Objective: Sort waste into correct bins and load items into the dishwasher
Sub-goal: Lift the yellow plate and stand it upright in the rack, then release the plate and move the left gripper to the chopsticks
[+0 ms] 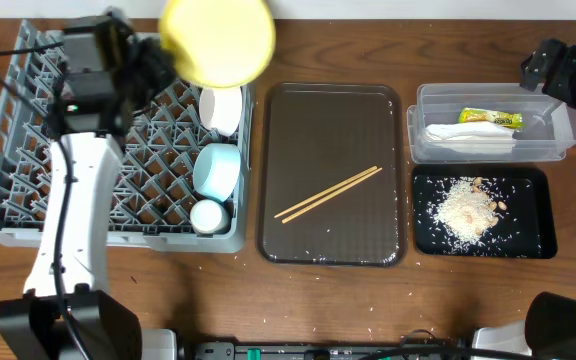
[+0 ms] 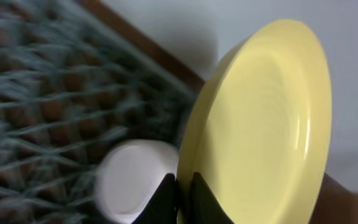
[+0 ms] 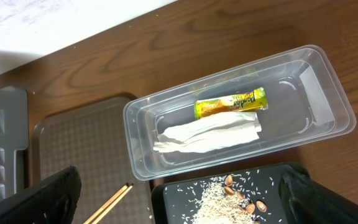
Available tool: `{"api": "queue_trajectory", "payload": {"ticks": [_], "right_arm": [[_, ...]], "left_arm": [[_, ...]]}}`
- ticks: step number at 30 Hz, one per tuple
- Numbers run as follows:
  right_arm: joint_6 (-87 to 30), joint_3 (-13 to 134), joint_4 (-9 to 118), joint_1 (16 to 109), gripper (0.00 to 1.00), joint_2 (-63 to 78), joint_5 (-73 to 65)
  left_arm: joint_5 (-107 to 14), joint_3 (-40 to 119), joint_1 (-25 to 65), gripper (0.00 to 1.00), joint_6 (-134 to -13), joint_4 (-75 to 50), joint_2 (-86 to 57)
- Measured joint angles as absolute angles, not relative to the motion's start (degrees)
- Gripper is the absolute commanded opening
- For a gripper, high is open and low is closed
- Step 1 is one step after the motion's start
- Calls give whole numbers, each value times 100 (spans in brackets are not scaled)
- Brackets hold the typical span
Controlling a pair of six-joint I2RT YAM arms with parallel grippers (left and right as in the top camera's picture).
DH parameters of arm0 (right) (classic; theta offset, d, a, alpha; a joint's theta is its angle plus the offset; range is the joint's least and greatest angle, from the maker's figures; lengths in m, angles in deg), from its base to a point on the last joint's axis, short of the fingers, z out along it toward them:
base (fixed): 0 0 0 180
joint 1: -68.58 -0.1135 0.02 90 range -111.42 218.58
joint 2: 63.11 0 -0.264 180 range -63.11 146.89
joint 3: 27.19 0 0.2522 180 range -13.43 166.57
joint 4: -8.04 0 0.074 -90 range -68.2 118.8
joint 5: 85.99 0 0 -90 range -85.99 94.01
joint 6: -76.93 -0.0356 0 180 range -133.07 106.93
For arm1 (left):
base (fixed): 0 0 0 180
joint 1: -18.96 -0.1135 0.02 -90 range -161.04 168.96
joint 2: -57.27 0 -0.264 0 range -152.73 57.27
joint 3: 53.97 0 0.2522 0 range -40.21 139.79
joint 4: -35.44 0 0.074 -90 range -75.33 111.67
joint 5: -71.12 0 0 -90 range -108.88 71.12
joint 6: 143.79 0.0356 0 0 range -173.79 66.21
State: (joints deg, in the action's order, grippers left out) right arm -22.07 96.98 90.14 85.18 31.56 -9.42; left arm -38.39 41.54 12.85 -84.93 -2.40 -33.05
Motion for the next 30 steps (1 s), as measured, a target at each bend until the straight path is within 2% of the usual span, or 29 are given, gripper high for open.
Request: {"api": "queue_trajectory", "payload": {"ticks": [14,30], "right_arm": [[-2204,9700,9016,8518,99,3156,-942],[-2204,9698,9016,8518,99,3156,-942]], "left_arm": [[-1959,4115,1055,7,-7258,-513,-3305],[-729,4087,1055,7,-6419,-367,-3681]]}}
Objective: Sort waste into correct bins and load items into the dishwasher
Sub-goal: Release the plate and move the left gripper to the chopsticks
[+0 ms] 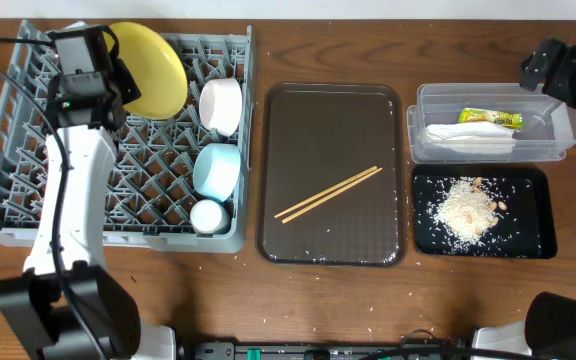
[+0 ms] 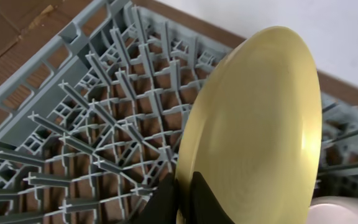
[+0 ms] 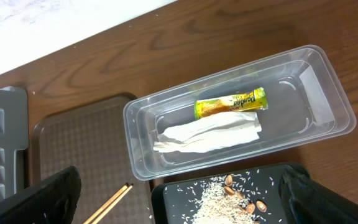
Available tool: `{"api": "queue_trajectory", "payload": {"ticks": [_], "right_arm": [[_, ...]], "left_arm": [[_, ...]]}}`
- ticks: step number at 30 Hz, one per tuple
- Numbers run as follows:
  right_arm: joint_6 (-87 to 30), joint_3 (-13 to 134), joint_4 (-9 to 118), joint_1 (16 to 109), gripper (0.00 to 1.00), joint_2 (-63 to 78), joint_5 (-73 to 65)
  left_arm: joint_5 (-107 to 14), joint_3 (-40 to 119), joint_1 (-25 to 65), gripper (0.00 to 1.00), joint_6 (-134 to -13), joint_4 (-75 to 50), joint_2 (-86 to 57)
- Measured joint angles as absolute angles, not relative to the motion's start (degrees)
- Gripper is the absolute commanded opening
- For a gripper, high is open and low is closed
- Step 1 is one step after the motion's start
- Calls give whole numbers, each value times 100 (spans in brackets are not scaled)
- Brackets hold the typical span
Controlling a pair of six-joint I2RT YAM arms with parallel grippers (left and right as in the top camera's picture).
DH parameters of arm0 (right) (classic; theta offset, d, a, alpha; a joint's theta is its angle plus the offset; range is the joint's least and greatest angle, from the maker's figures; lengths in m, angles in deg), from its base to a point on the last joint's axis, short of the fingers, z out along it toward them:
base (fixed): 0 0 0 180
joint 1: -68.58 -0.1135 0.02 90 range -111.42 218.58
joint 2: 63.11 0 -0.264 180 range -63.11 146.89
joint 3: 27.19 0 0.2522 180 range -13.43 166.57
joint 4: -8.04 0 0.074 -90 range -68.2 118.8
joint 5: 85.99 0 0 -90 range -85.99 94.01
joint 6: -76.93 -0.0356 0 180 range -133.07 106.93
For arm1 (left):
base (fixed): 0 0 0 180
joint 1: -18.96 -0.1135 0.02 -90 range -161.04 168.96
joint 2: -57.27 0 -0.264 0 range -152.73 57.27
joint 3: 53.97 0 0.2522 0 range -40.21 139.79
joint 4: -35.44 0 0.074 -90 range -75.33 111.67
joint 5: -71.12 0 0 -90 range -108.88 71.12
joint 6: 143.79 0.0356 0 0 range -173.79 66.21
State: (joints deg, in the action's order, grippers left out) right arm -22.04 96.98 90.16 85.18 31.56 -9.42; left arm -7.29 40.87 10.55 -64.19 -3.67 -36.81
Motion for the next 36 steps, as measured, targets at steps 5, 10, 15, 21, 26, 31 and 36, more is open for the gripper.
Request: {"api": "queue_trajectory", "payload": {"ticks": [5,10,15,21,26,31,36], "right_arm": [[-2204,9700,9016,8518,99,3156,-942],[-2204,9700,9016,8518,99,3156,-942],[-2204,9700,9016,8518,99,3156,-942],[-2204,9700,9016,8518,99,3156,-942],[-2204,9700,9016,8518,99,3156,-942],[-2204,9700,9016,8518,99,3156,-942],[-2204,9700,9016,8518,99,3156,-942]], "left_arm": [[-571,4085,1055,7,-6246,-268,-4029],[-335,4078,1053,7,-6095,18,-4195],[-235,4078,1084,11,-5929,274,-4195],[-139,4078,1344,35,-5815,300,-4195],[-49,4078,1646,40,-5802,337,-4193],[-102,4078,1906,40,-5802,289,-4193],[-99,4078,2166,45,-5800,282,-4193]]}}
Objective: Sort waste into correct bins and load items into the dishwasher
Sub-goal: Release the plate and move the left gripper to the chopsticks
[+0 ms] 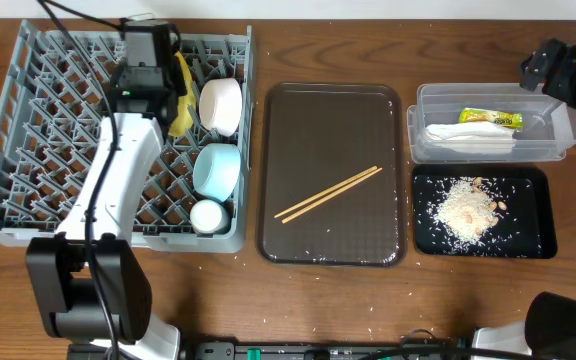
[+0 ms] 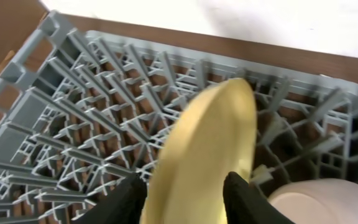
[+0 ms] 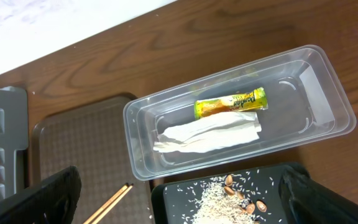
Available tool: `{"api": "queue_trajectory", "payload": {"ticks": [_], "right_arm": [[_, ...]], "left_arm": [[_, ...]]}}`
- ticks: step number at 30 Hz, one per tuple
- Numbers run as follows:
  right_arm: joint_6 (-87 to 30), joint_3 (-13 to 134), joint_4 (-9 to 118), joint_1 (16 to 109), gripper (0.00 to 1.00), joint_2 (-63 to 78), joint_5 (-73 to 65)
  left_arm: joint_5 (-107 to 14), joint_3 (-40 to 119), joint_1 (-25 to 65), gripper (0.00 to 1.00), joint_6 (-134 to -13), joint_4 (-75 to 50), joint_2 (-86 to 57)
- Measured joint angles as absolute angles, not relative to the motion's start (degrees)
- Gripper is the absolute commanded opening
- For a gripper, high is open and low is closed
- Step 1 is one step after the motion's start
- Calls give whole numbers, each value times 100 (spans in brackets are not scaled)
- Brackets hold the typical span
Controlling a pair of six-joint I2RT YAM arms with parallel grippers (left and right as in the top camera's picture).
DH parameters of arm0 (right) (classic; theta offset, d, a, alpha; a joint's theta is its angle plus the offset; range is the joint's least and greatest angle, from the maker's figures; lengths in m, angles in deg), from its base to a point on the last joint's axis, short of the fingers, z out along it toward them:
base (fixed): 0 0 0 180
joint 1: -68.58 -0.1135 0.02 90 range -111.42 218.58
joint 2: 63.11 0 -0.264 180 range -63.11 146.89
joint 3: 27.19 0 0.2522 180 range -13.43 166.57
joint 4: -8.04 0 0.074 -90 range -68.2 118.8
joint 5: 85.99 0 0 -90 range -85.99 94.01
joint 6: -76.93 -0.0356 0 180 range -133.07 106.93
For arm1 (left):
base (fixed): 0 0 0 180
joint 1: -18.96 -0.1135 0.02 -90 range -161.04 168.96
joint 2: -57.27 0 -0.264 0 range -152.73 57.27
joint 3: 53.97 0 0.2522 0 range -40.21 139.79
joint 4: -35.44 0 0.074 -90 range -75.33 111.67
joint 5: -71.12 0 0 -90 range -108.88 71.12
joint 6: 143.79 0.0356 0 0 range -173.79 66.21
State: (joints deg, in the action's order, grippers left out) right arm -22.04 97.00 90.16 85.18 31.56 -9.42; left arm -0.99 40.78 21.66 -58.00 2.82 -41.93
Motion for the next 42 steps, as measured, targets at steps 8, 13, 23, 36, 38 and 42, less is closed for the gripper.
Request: {"api": "queue_trajectory", "payload": {"ticks": [8,13,23,36,38,42], "right_arm": [[-2204,9700,9016,8518,99,3156,-942],[-2204,9698,9016,8518,99,3156,-942],[-2207,9700,9016,8518,99,3156,-942],[-2204,9698,9016,8518,99,3156,-942],[-2204,9698,9016,8518,99,3156,-942],[-2204,9698,9016,8518,99,3156,-942]], "left_arm": [[-274,4078,2535,52,-5828,254,-3965],[-803,4078,2789,53,-5828,99,-3308],[-1586,4076,3862,54,-5756,-585,-2811],[-2136,5269,4620,54,-5695,-2666,-3229],[-2182,5505,4660,54,-5691,-2935,-3312],[-2427,5652,4789,54,-5494,-3239,-3624]]}}
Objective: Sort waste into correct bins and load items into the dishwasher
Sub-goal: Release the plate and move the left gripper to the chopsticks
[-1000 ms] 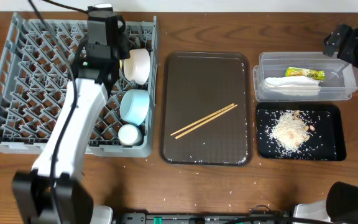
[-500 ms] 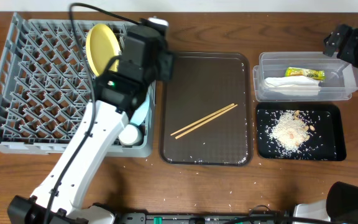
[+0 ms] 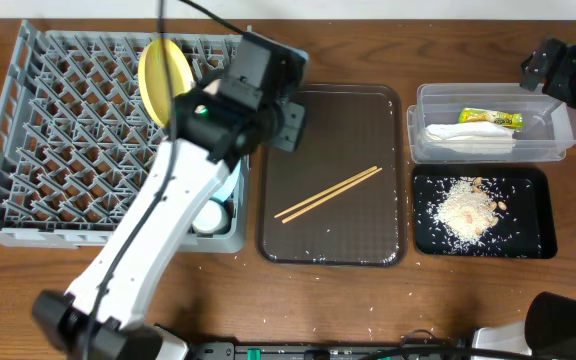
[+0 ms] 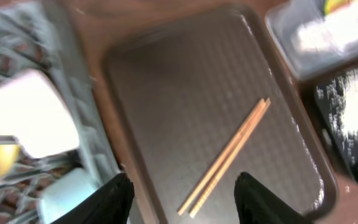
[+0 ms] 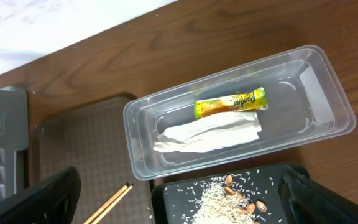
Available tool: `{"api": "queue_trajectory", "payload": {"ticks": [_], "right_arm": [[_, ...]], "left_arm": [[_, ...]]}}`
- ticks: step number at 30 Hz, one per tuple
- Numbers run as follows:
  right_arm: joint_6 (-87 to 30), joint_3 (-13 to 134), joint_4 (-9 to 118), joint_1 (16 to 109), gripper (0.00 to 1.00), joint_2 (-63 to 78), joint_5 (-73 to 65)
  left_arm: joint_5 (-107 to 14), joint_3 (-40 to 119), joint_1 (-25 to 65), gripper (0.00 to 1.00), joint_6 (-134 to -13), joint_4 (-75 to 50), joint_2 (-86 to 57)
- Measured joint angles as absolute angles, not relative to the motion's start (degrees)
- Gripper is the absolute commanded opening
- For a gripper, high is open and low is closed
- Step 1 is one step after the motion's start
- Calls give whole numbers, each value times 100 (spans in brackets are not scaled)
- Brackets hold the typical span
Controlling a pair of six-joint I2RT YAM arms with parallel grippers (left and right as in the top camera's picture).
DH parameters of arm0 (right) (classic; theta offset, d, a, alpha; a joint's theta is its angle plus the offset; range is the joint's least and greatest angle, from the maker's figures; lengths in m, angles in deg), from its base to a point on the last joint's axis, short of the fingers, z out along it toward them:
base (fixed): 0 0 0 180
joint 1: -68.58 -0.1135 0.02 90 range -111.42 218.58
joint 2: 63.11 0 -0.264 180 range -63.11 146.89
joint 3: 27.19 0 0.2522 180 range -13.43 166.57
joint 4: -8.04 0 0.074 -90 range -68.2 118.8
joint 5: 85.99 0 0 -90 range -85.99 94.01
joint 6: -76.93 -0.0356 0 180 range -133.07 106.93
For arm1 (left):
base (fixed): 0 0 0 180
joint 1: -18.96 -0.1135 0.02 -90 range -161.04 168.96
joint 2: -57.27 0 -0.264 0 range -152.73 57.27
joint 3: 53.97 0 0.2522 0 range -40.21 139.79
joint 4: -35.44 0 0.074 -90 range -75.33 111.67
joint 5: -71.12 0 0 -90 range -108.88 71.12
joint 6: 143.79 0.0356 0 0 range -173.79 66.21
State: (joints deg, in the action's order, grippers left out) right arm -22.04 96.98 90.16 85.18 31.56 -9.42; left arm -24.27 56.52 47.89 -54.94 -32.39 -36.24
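Note:
The yellow plate [image 3: 158, 75] stands on edge in the back of the grey dish rack [image 3: 58, 150]. My left gripper [image 3: 291, 125] hangs open and empty over the left side of the brown tray [image 3: 333, 110], above the pair of chopsticks [image 3: 328, 194] that lie slantwise on it. In the left wrist view the chopsticks [image 4: 229, 155] lie just ahead of the left gripper [image 4: 188, 208]. My right gripper [image 5: 182, 208] is open and empty, high at the back right above the clear bin [image 5: 328, 93].
In the rack's right column are a white bowl [image 4: 36, 112], a light blue cup [image 4: 67, 196] and a small white cup [image 3: 208, 215]. The clear bin holds a yellow wrapper [image 3: 490, 119] and a napkin [image 3: 468, 137]. In front of it a black tray [image 3: 538, 180] holds rice and shells.
My left gripper, which stood open around the yellow plate in the rack, has moved right and is now over the brown tray. The plate stays in the rack. The right arm is unchanged.
My left gripper first held the yellow plate above the rack's back right corner, then over the rack's back. Then the plate stood edge-on in the rack with the jaws open around it. Now the plate stands alone and the gripper is over the tray.

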Motion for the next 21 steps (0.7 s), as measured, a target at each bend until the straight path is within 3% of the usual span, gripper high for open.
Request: {"api": "queue_trajectory", "payload": {"ticks": [11,21], "right_arm": [[-2204,9698,9016,8518,99,3156,-942],[-2204,9698,9016,8518,99,3156,-942]], "left_arm": [[-2797,5652,5436,54,-4213,-3554,-5565],[-2801,5652,5438,54,-4019,-3477,-6365]]}}
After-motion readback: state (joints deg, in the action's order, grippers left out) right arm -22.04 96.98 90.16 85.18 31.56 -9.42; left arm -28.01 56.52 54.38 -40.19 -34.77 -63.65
